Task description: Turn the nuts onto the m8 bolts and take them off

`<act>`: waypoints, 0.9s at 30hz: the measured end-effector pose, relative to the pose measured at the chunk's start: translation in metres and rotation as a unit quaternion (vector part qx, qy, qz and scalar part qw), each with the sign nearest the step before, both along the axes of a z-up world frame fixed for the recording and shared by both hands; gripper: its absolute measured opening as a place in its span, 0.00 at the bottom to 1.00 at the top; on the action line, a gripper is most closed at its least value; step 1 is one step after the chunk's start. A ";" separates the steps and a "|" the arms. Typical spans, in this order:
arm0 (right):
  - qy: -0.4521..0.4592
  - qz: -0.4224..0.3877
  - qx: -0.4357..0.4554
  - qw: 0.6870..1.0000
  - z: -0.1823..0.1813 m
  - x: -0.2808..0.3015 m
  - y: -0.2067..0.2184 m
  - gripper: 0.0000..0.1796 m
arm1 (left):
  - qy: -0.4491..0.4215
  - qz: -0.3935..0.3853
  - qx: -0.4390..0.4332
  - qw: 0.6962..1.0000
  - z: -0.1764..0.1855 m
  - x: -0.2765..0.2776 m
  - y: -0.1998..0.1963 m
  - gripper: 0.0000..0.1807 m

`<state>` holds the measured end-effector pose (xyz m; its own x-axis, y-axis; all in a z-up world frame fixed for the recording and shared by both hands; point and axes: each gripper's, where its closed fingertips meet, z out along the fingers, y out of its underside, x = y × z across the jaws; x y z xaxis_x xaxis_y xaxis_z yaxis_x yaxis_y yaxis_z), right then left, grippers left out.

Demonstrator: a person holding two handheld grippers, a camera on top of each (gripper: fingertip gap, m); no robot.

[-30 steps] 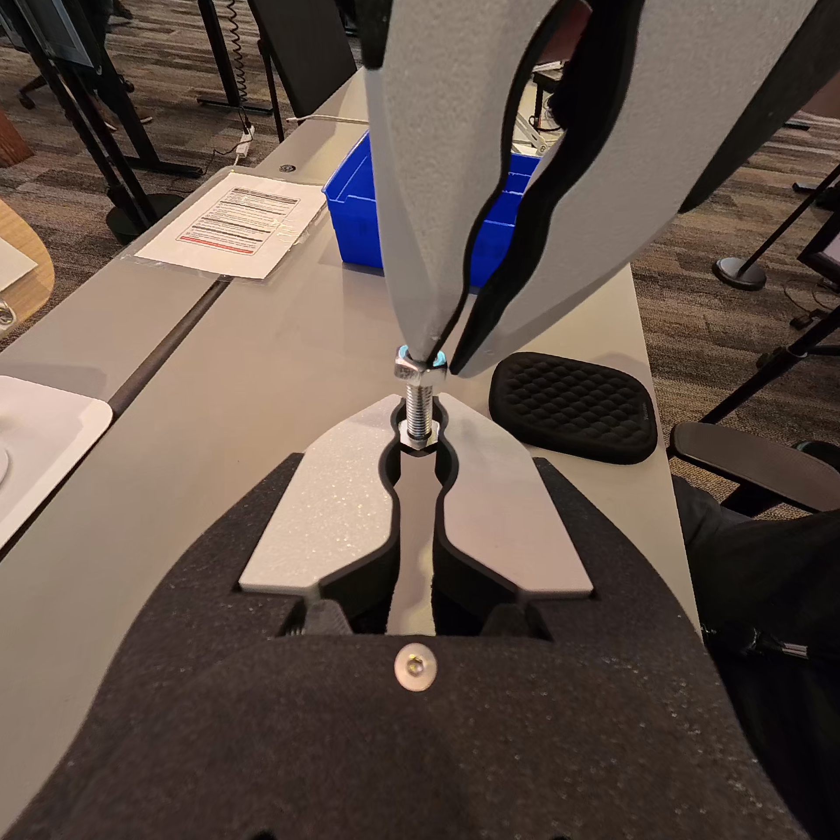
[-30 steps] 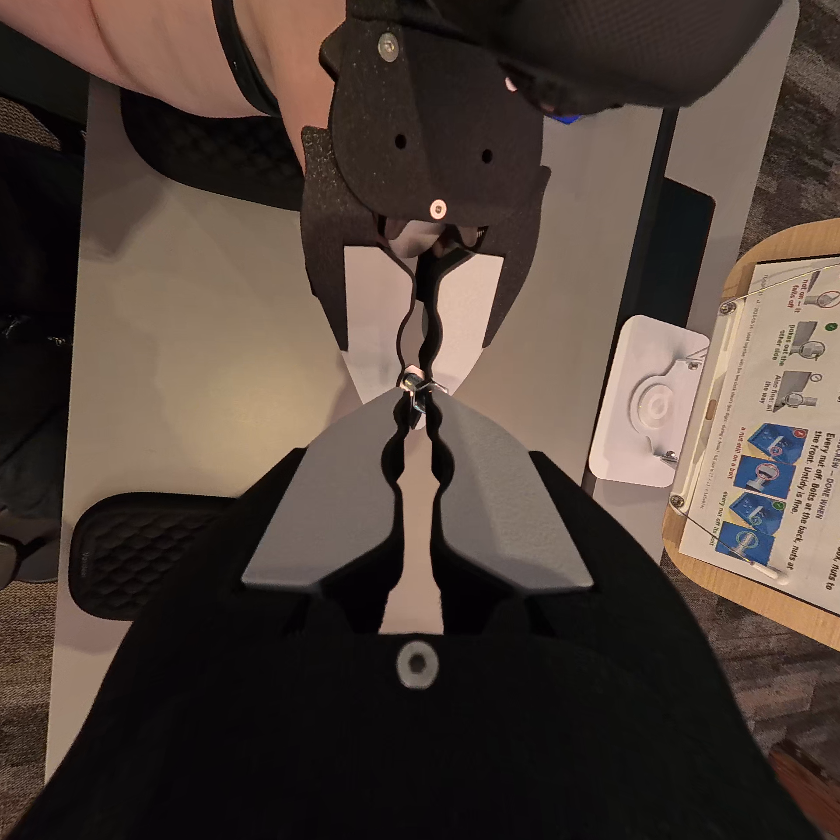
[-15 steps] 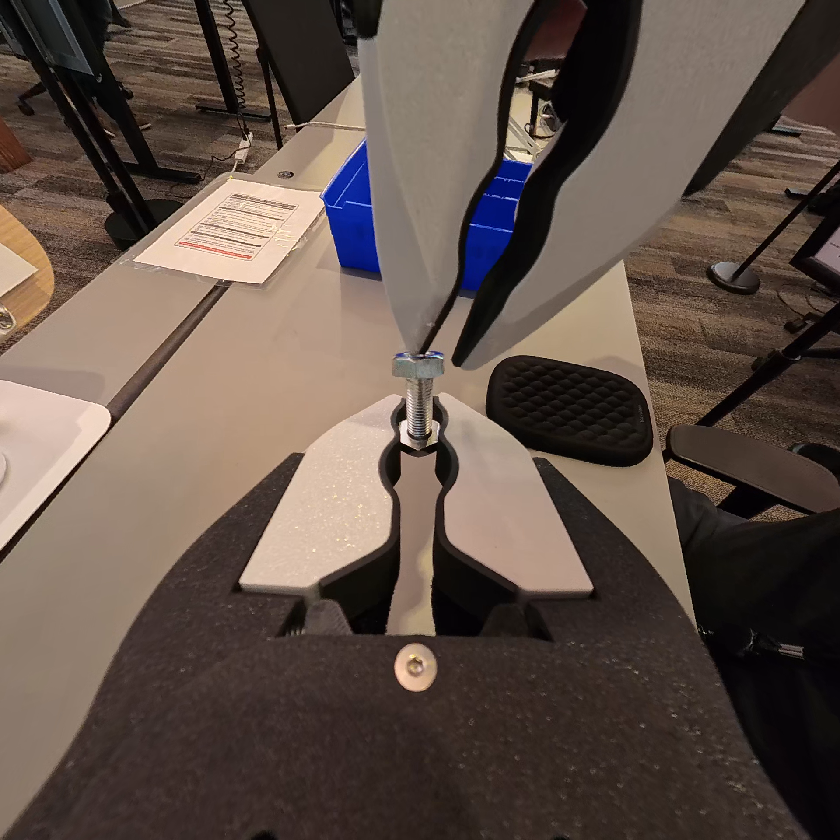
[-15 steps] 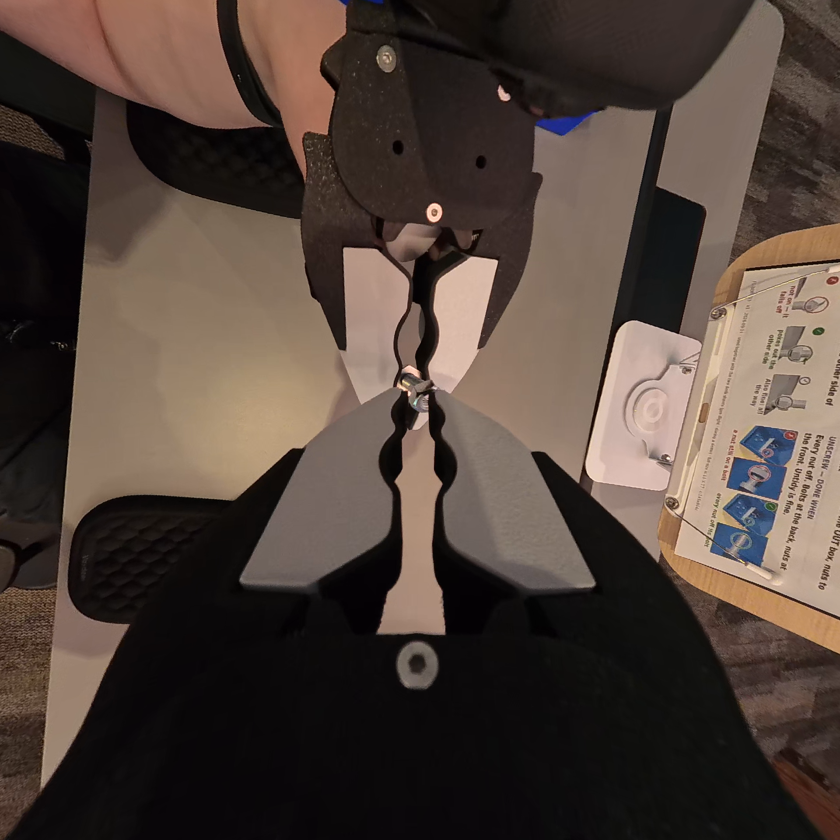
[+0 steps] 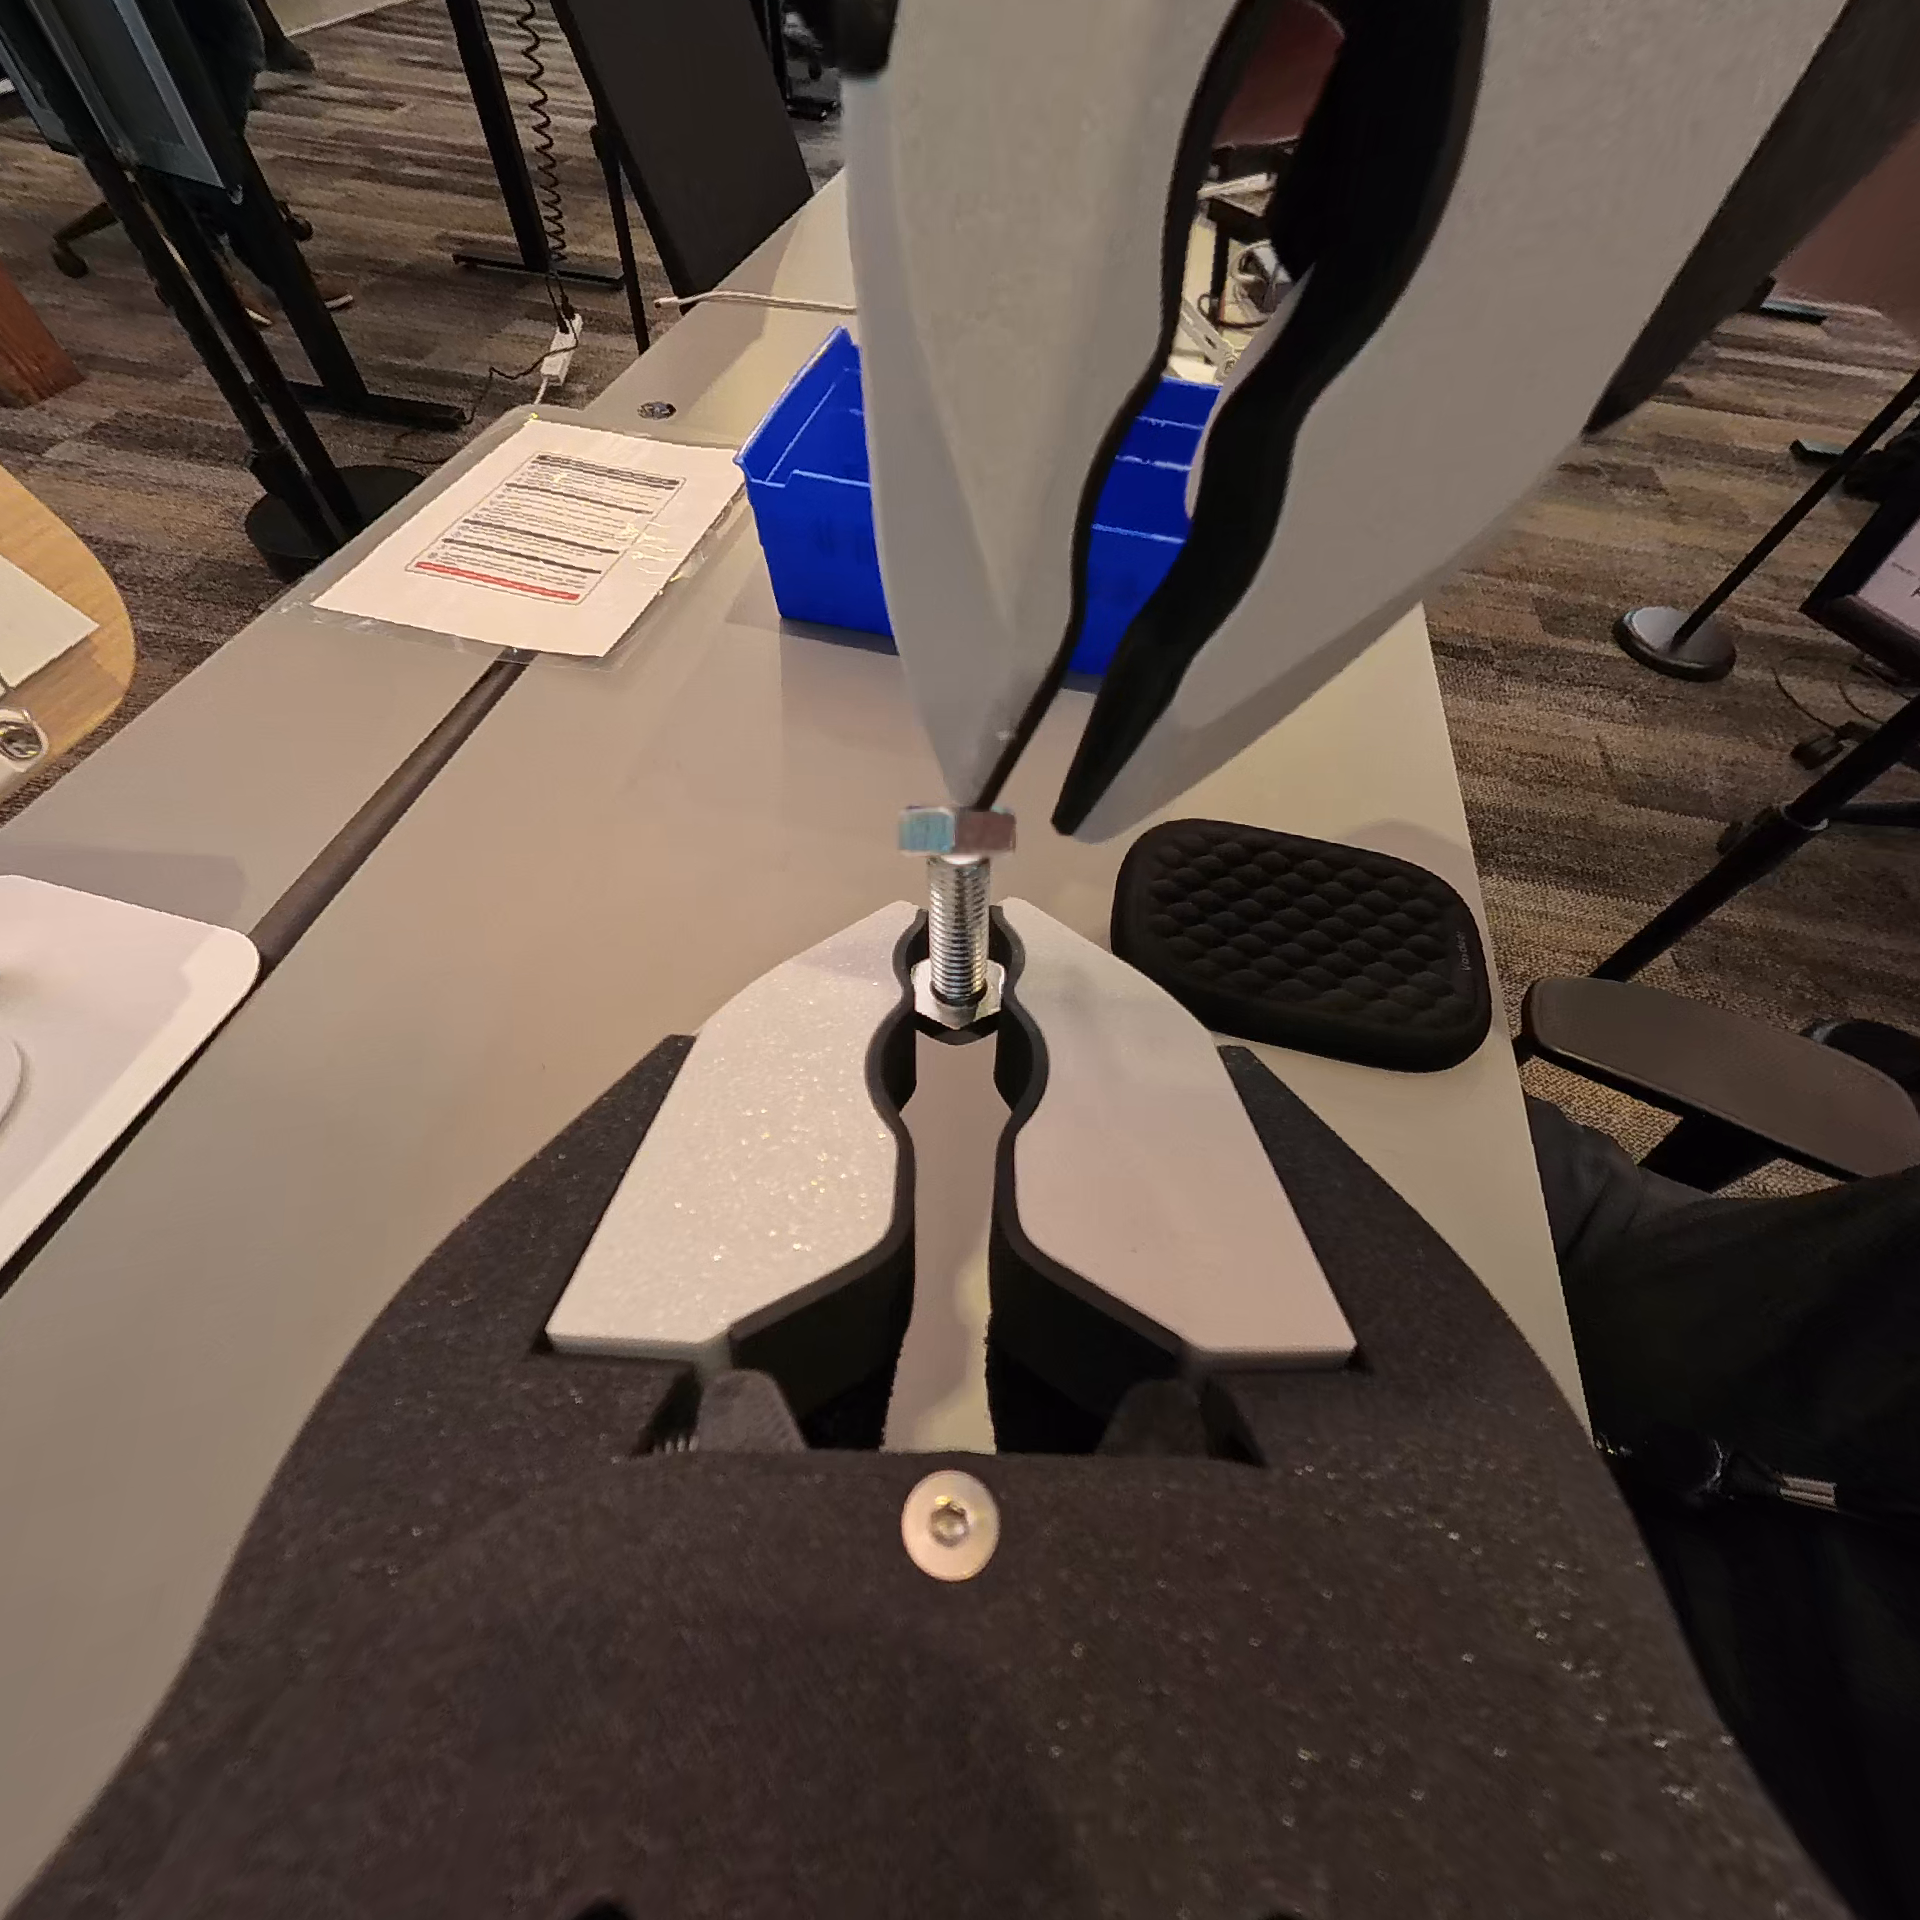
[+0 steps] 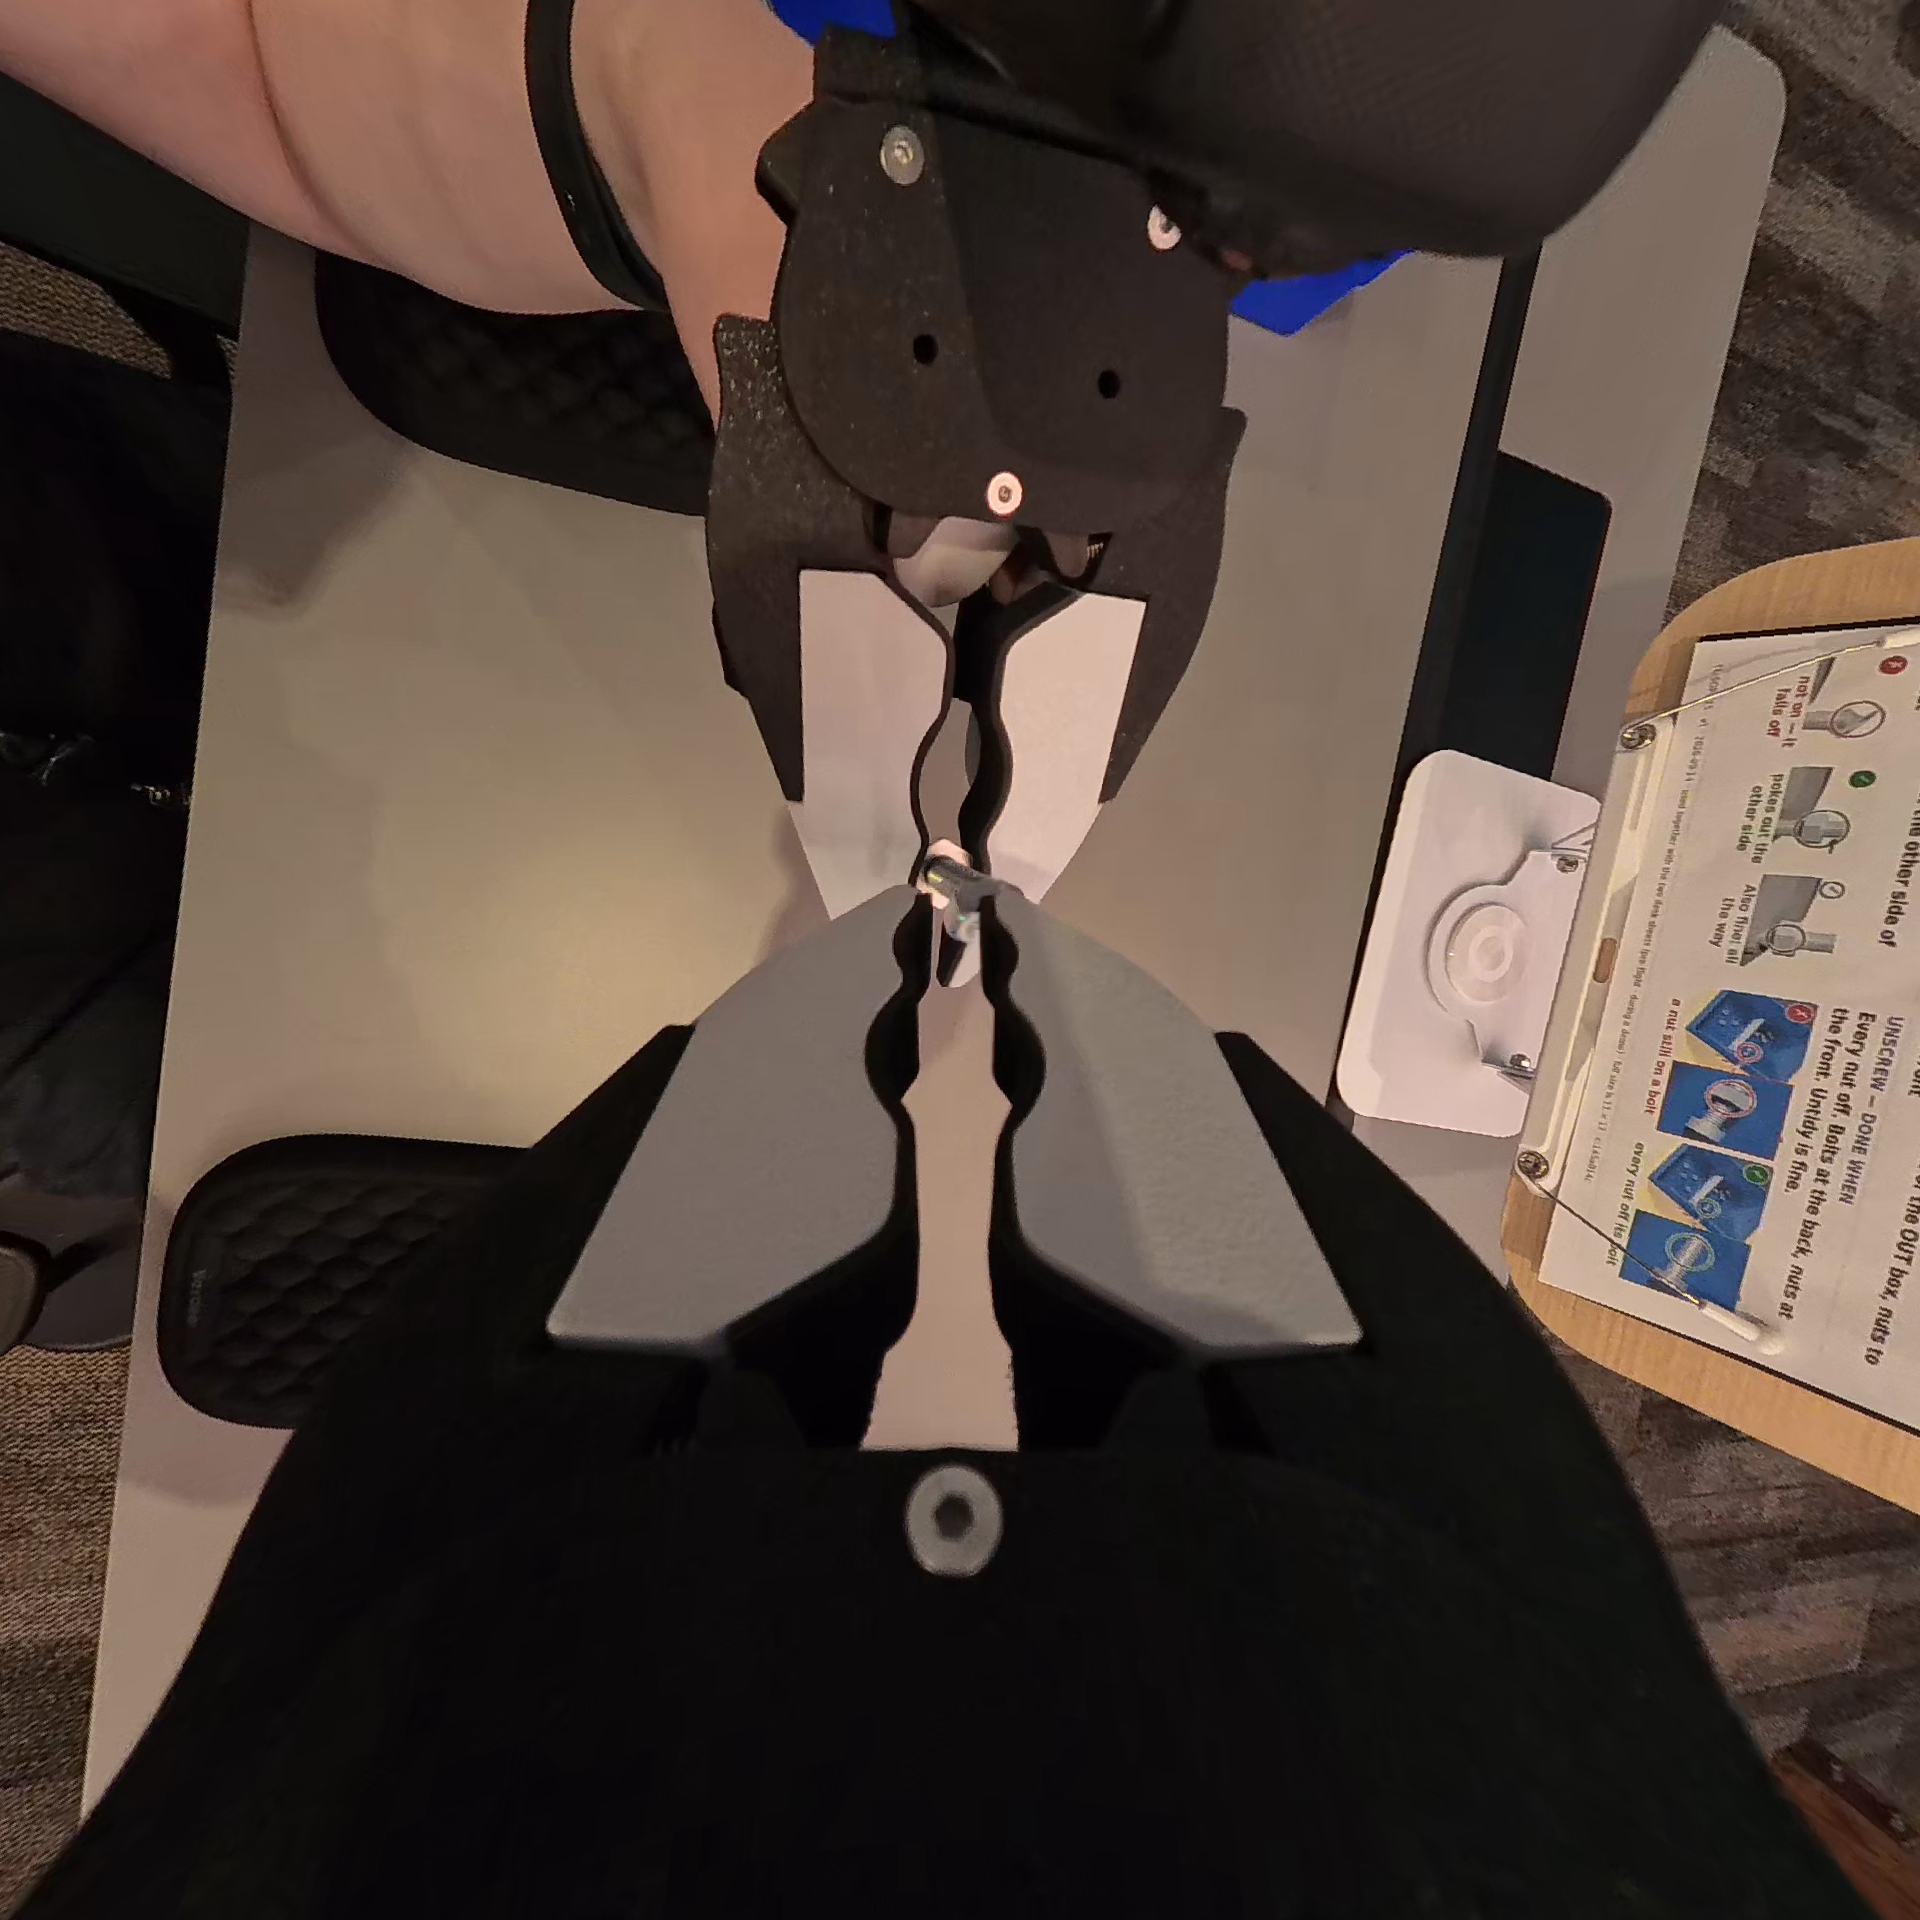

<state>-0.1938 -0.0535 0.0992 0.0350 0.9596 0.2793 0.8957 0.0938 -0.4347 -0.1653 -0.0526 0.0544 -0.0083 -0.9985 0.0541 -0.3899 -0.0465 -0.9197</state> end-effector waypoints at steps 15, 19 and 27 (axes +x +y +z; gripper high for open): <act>0.093 -0.101 -0.004 0.991 -0.015 0.068 0.015 0.03 | 0.012 0.027 -0.005 1.000 -0.005 -0.011 0.020 0.06; 0.169 -0.178 0.035 0.969 -0.005 0.128 0.021 0.03 | 0.010 0.033 -0.006 0.999 -0.005 -0.013 0.025 0.06; 0.252 -0.259 0.093 0.928 0.047 0.206 0.024 0.02 | 0.023 0.037 -0.009 0.999 -0.012 -0.011 0.028 0.06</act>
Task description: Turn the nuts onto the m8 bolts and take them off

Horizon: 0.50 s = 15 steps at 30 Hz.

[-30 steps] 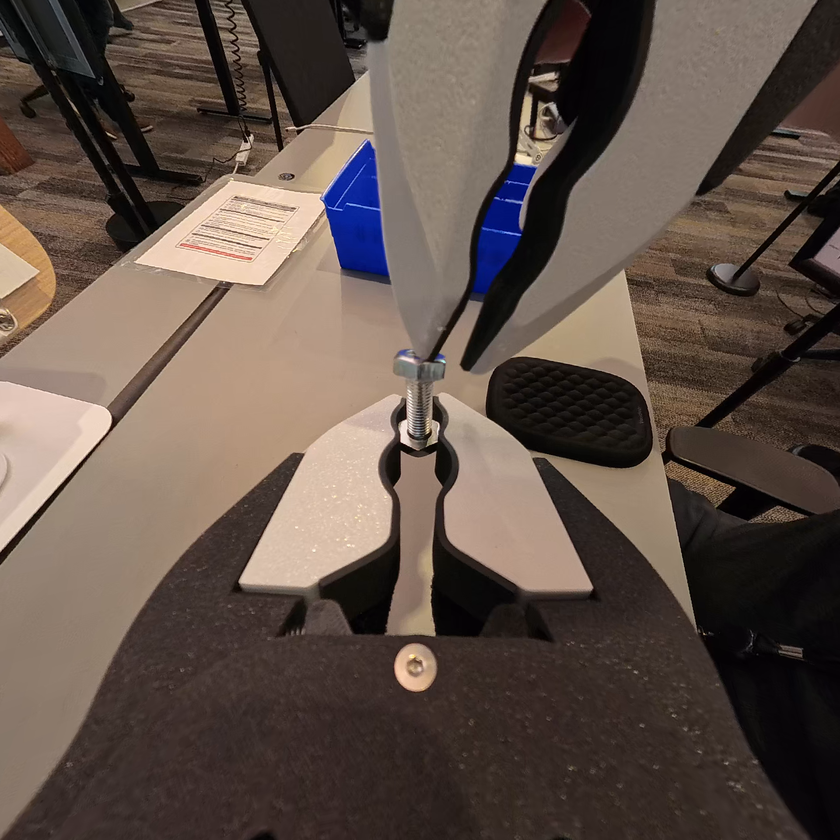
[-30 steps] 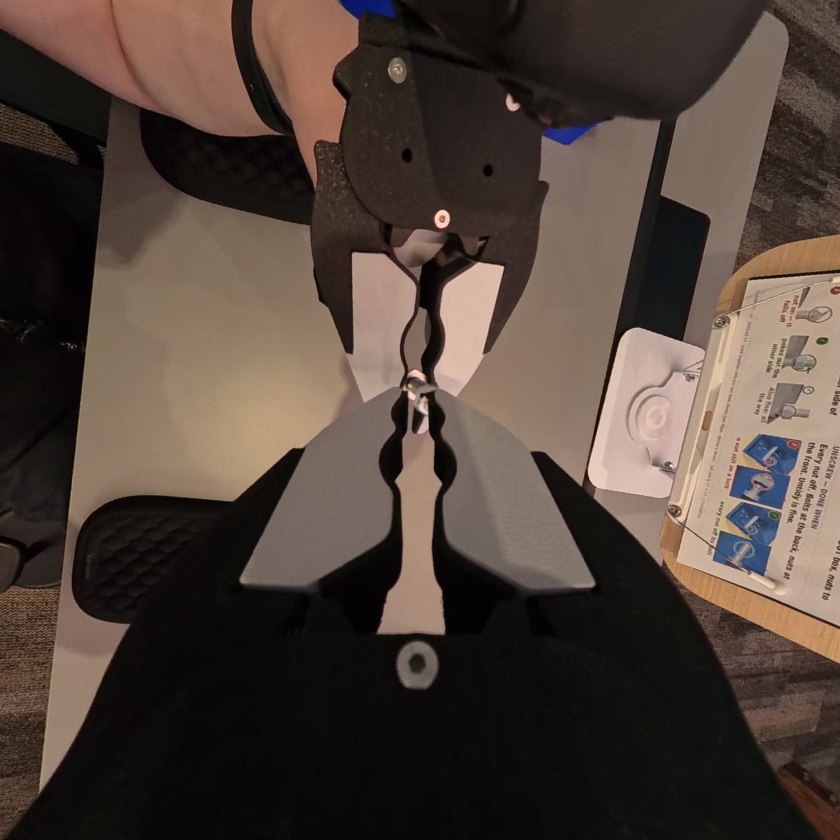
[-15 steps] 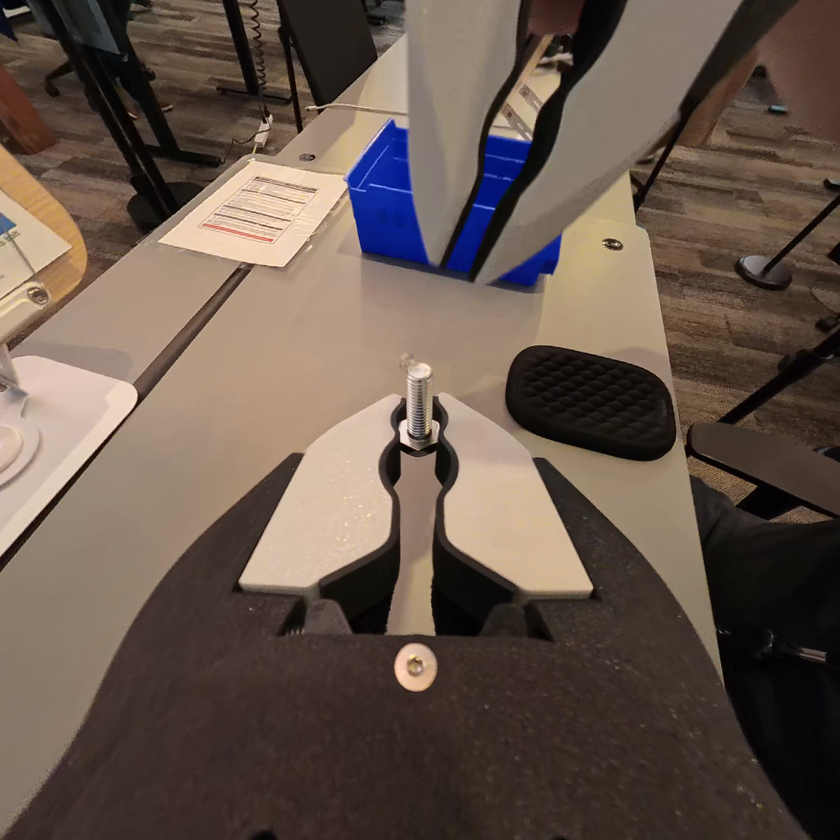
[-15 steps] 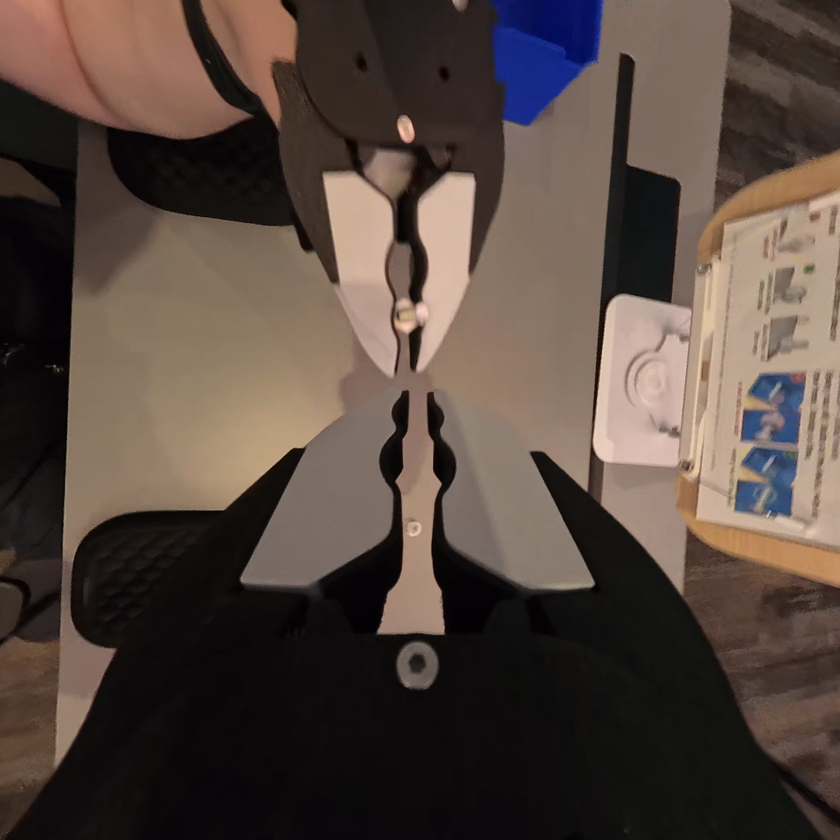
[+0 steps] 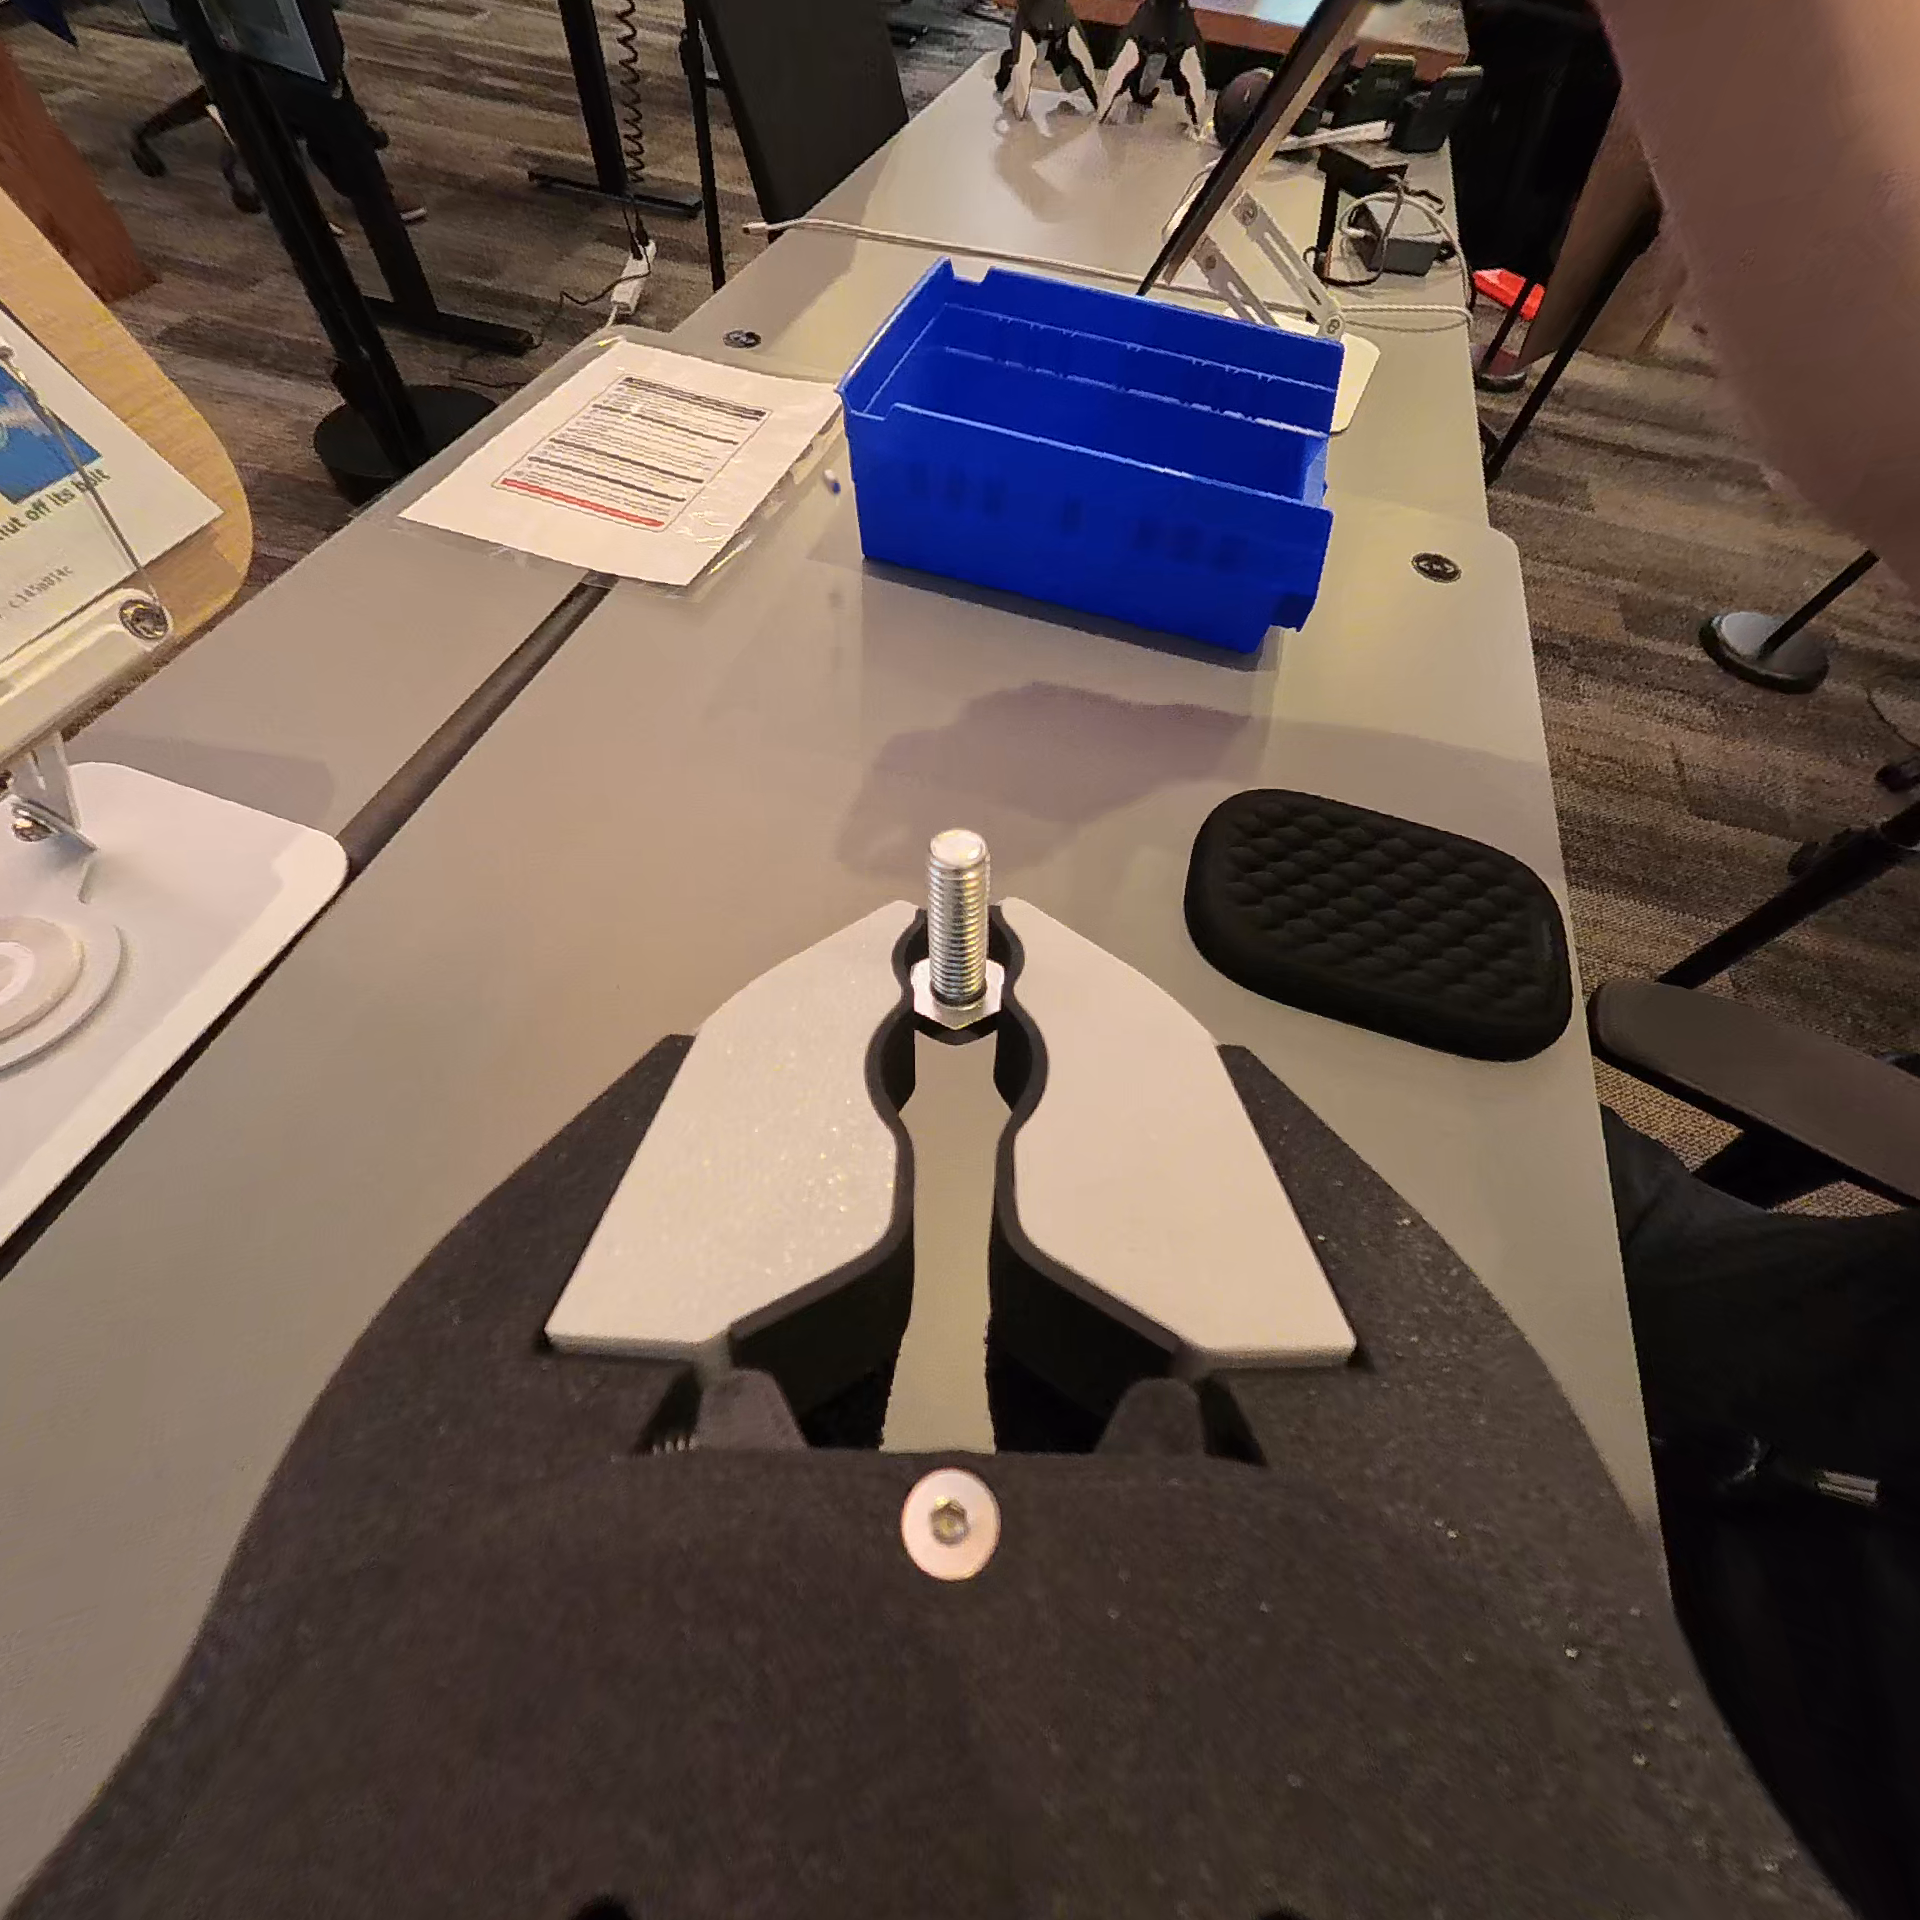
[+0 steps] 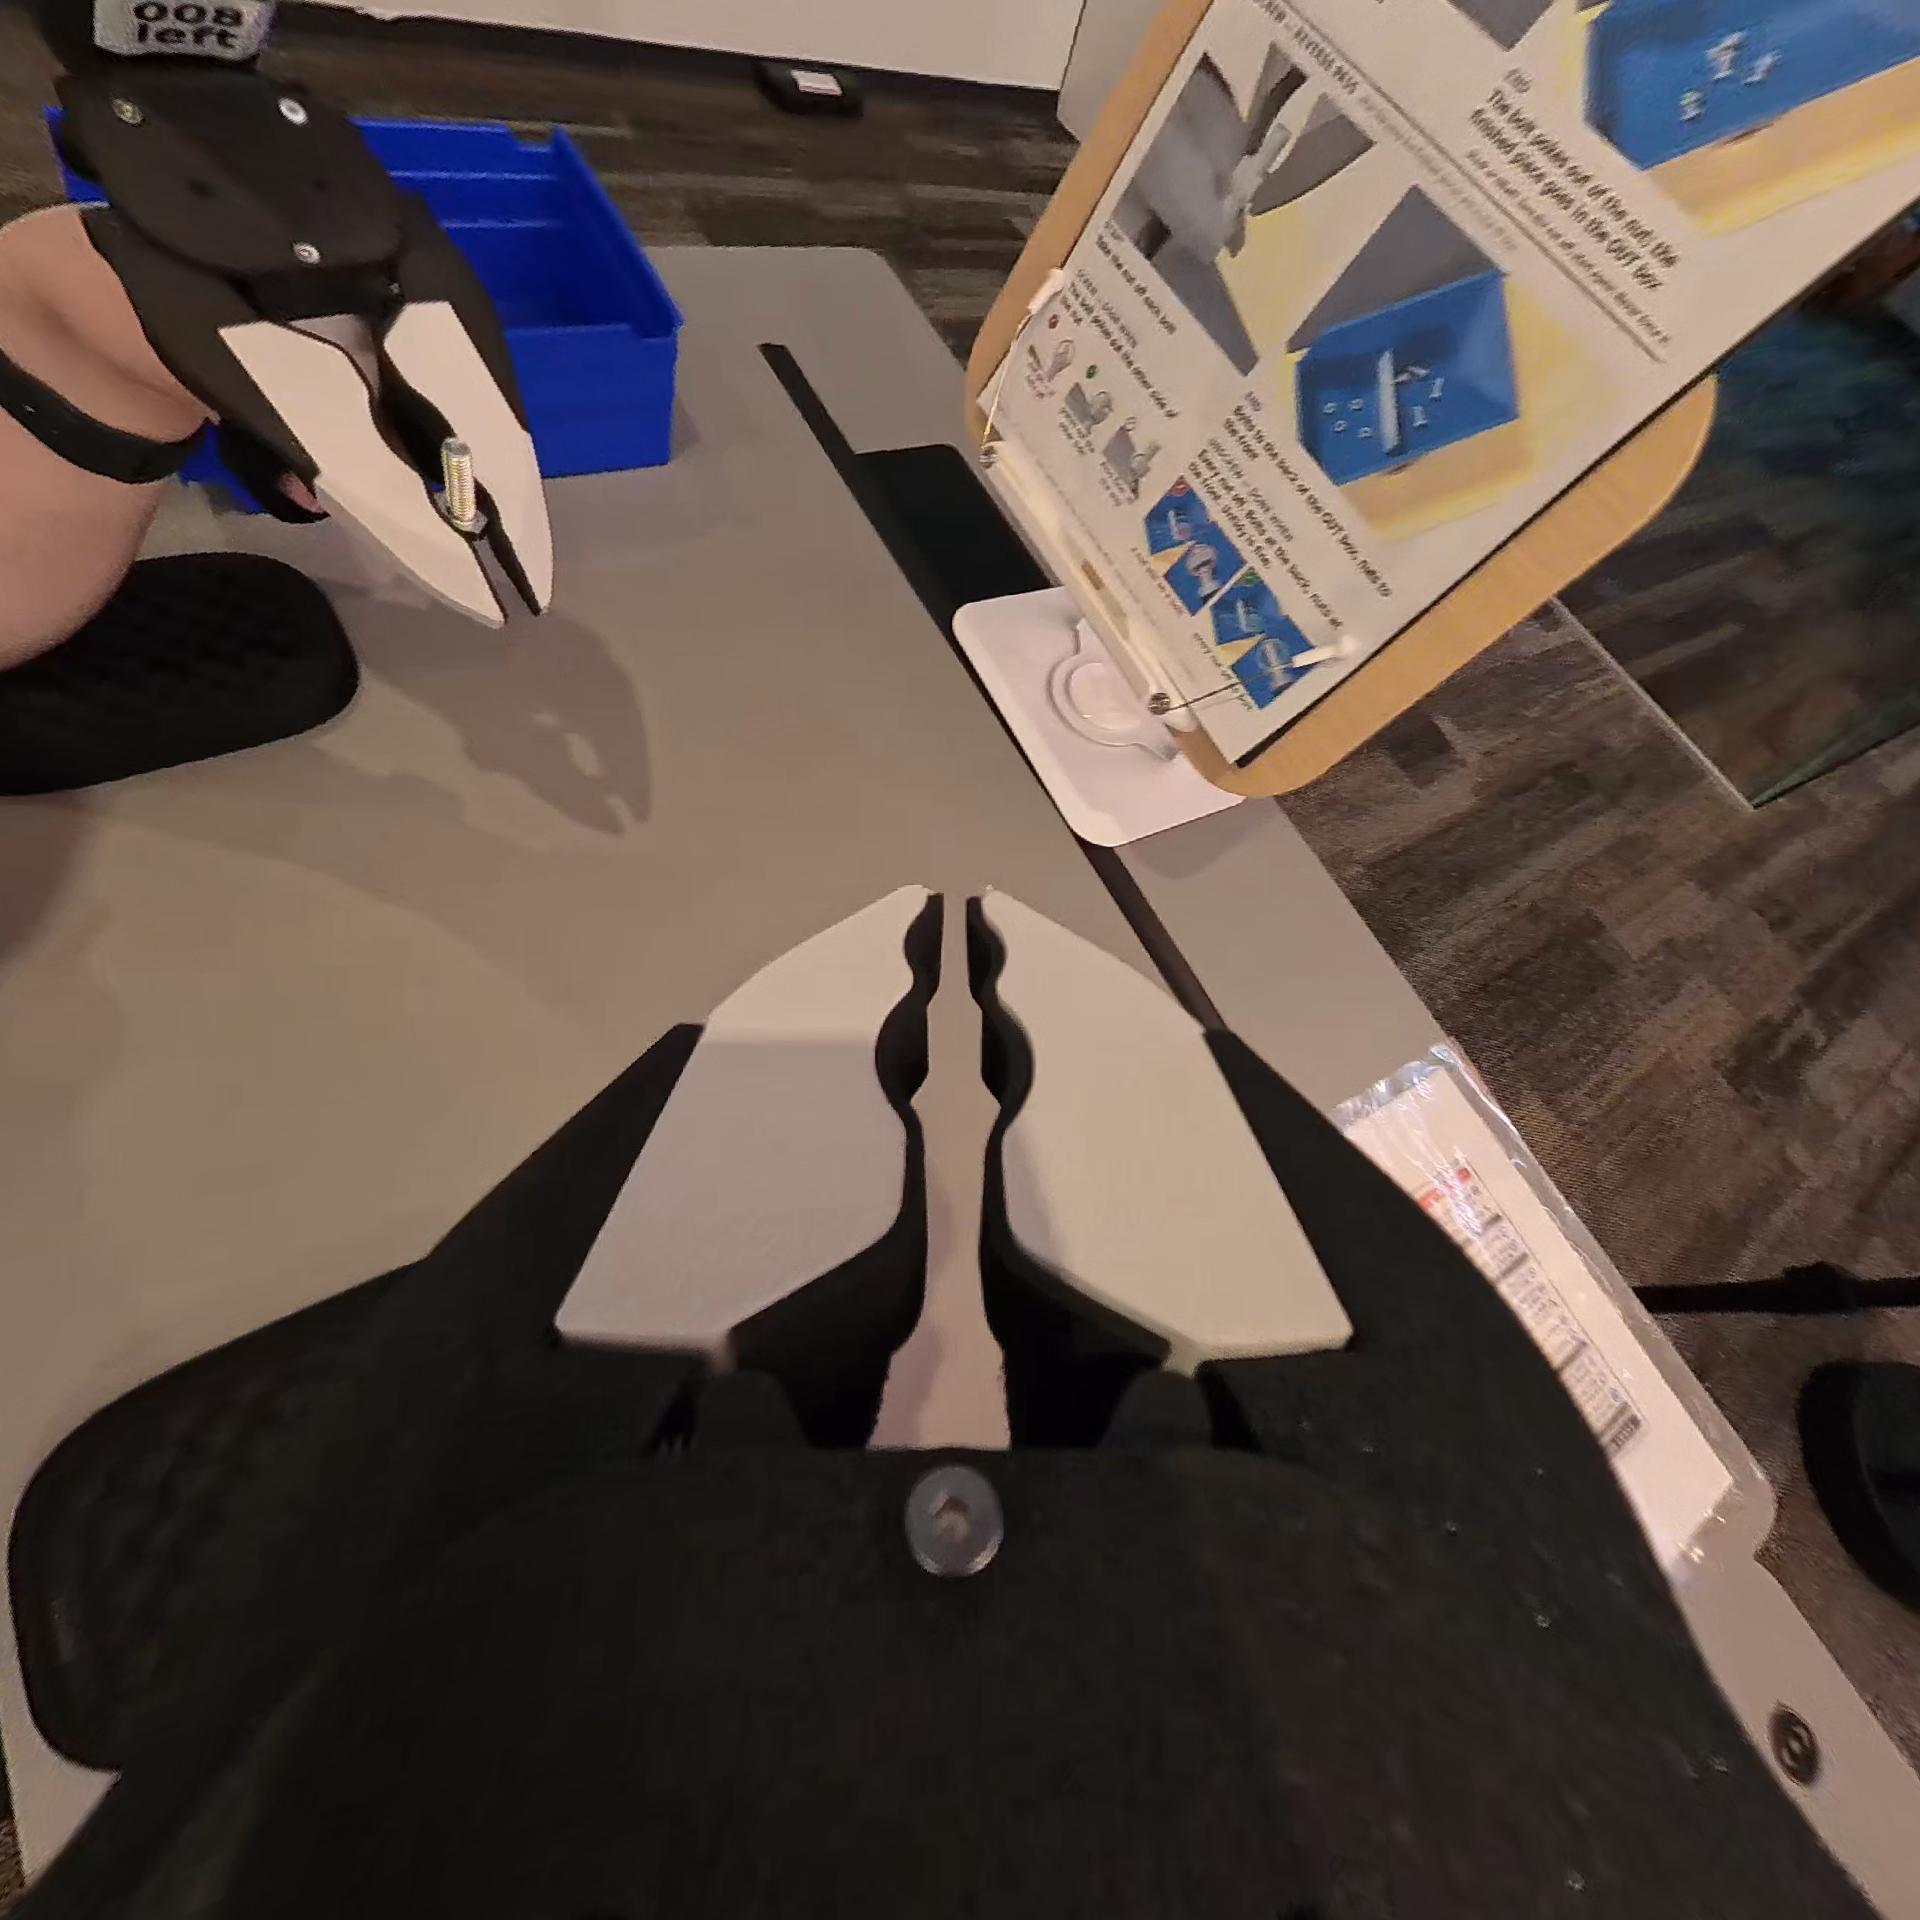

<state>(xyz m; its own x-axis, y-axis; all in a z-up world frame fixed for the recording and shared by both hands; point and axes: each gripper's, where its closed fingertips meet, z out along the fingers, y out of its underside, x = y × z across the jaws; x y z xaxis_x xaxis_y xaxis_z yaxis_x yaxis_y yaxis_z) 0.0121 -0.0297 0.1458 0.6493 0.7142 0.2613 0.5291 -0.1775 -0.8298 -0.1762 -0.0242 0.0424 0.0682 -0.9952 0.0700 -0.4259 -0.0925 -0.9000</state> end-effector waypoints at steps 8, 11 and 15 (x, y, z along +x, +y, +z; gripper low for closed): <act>-0.009 0.002 0.004 1.000 0.002 0.005 -0.003 0.03 | 0.011 -0.004 -0.001 1.000 -0.006 0.004 -0.002 0.06; -0.011 0.002 0.005 1.000 0.004 0.008 -0.003 0.03 | 0.010 -0.004 -0.002 1.000 -0.006 0.003 -0.001 0.06; -0.006 -0.002 0.005 1.000 0.006 0.012 -0.001 0.03 | 0.007 -0.001 -0.004 1.000 -0.005 0.002 0.001 0.06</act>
